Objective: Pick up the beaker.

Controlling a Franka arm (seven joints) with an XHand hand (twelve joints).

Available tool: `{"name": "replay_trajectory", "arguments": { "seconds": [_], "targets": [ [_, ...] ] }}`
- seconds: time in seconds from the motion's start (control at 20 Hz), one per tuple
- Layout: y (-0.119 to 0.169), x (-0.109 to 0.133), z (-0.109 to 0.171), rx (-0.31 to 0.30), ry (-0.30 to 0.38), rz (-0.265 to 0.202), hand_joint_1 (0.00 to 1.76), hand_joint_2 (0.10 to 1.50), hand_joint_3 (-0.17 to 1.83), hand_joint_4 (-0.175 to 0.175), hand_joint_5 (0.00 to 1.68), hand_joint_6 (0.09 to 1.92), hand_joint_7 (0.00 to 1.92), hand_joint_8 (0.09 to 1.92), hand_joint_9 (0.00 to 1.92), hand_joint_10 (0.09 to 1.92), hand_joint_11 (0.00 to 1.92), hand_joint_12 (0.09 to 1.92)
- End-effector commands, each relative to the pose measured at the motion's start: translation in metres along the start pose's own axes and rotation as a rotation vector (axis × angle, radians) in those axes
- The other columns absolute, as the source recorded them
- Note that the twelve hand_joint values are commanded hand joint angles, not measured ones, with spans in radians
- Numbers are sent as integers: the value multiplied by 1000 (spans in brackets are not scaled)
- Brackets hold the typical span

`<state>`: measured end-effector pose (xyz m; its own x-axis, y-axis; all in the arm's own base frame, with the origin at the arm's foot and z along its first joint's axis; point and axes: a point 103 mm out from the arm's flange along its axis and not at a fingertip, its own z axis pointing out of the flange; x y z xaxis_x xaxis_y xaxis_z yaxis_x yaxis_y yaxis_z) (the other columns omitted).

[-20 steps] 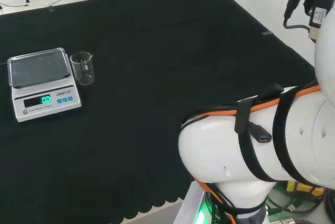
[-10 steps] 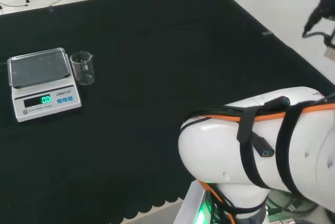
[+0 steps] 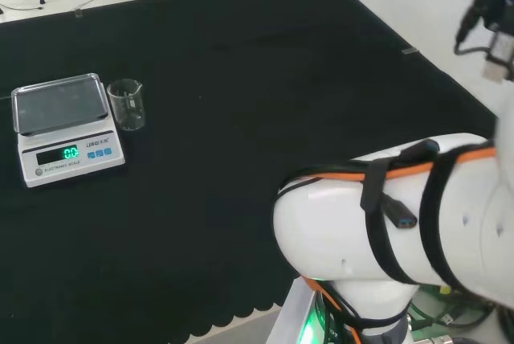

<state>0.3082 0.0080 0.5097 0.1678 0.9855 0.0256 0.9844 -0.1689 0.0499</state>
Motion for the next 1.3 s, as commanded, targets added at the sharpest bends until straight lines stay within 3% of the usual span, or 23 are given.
{"name": "replay_trajectory", "arguments": {
  "seconds": [0.05, 0.25, 0.6, 0.85, 1.05, 1.15, 1.3],
  "targets": [
    [104, 16, 168, 242, 13, -35, 662, 668, 263, 21, 161, 87, 142, 703, 250, 862, 0, 1597],
    [127, 21, 192, 274, 4, -90, 664, 667, 261, 23, 154, 87, 141, 704, 249, 864, 0, 1596],
    [158, 58, 255, 288, -40, -212, 659, 666, 256, 27, 134, 87, 141, 708, 233, 864, 0, 1581],
    [173, 76, 295, 223, 19, -220, 661, 666, 253, 28, 122, 87, 143, 711, 227, 869, 0, 1569],
    [187, 84, 313, 128, 69, -197, 664, 666, 251, 28, 111, 87, 144, 712, 231, 874, 0, 1563],
    [195, 91, 321, 136, 81, -190, 665, 666, 250, 28, 108, 87, 145, 713, 237, 877, 0, 1561],
    [204, 106, 334, 161, 54, -226, 665, 667, 249, 27, 109, 87, 150, 716, 241, 879, 0, 1560]
  ]
}}
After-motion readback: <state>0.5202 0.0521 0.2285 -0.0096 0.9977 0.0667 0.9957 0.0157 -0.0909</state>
